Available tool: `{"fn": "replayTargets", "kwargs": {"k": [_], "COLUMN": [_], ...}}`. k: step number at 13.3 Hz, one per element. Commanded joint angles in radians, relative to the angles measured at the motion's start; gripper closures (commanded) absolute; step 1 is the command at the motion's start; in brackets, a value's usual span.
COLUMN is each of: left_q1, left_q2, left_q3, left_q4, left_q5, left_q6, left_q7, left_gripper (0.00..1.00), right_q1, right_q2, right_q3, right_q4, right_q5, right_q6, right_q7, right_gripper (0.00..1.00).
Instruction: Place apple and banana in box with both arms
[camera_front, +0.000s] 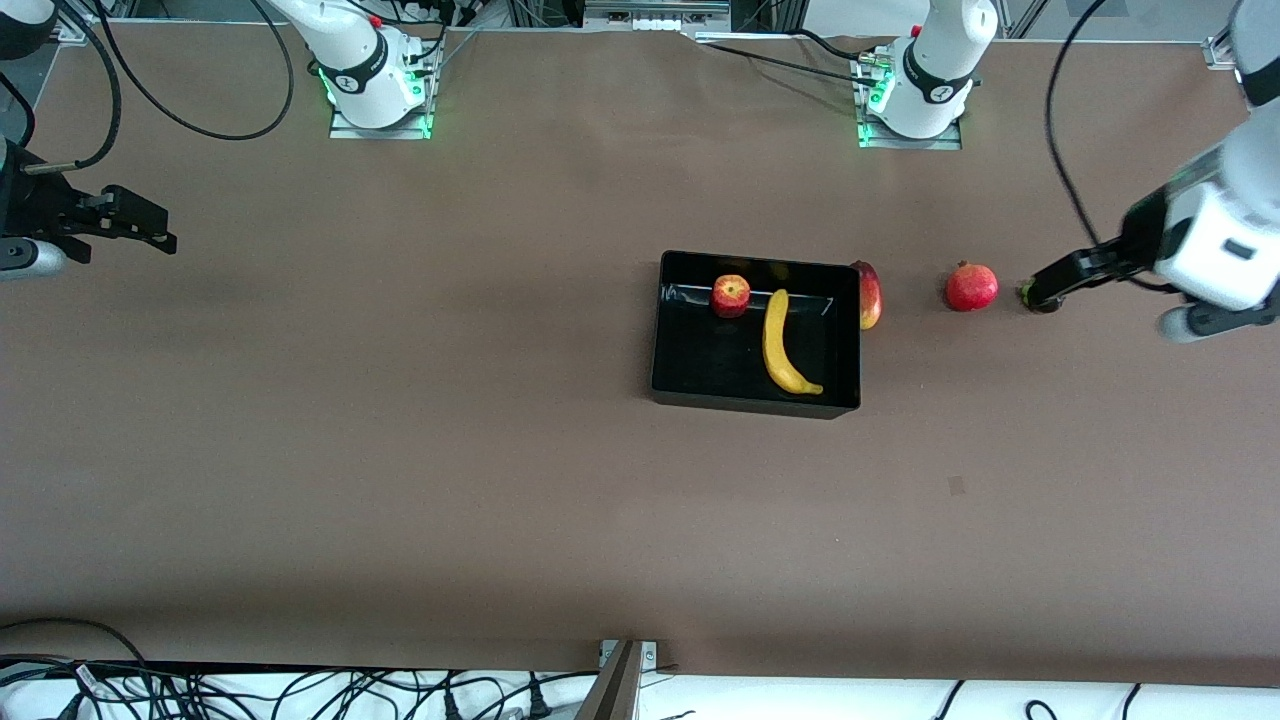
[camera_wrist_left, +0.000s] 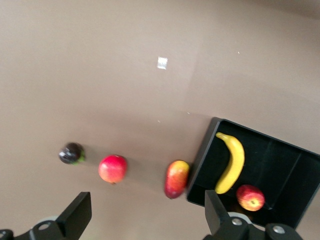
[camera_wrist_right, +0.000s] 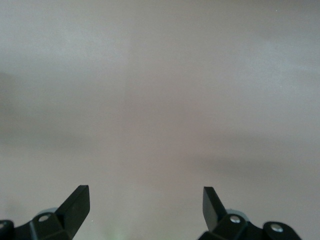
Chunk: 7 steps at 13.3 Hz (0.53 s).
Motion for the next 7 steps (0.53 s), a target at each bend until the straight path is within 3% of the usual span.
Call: {"fn": "replayTargets", "kwargs": {"k": [1, 7], "left_q1": [-0.012, 0.002], "left_q2": [-0.027, -0.036], "left_q3": [0.101, 0.114], "left_q4": [0.000, -0.009], "left_q5": [-0.020, -0.010], "left_q6": [0.009, 0.092], "left_q7": [0.192, 0.313], "left_gripper": [0.00, 0.00], "right_q1": [-0.007, -0.007], "right_q2": [0.001, 0.001], "right_q3": [0.003, 0.003], "right_q4": [0.013, 0.013], "right_q5": [0.011, 0.011], "right_q6": [-0.009, -0.009], "right_q7": [-0.008, -0.008], "right_gripper": [0.00, 0.00]}}
